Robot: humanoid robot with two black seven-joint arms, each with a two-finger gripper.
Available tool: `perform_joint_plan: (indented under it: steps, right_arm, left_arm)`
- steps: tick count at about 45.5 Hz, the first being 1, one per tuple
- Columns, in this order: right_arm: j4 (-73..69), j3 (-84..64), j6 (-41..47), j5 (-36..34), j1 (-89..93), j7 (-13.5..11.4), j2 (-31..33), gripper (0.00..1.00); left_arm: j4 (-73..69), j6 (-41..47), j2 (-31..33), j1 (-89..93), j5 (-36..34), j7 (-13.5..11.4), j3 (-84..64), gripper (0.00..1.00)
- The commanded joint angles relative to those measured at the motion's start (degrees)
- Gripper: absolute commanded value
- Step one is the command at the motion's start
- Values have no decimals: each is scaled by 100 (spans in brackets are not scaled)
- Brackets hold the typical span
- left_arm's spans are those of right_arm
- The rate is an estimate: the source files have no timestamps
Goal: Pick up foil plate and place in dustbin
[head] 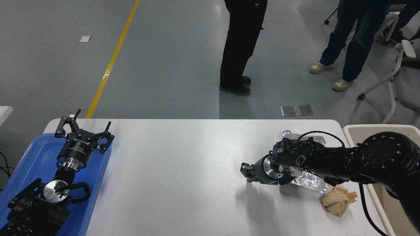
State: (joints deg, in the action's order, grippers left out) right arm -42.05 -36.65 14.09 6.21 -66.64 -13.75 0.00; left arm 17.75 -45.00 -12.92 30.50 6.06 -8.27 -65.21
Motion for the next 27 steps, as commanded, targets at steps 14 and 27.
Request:
perform_joint_plan:
  steps: [14, 27]
  right_arm:
    - [4, 0, -3, -5, -25, -48, 0, 0]
    - [12, 9, -3, -5, -51, -48, 0, 0]
  left_arm:
    - [0, 0, 9, -9, 0, -17, -27, 99]
    - [0, 0, 9, -9, 0, -17, -27, 99]
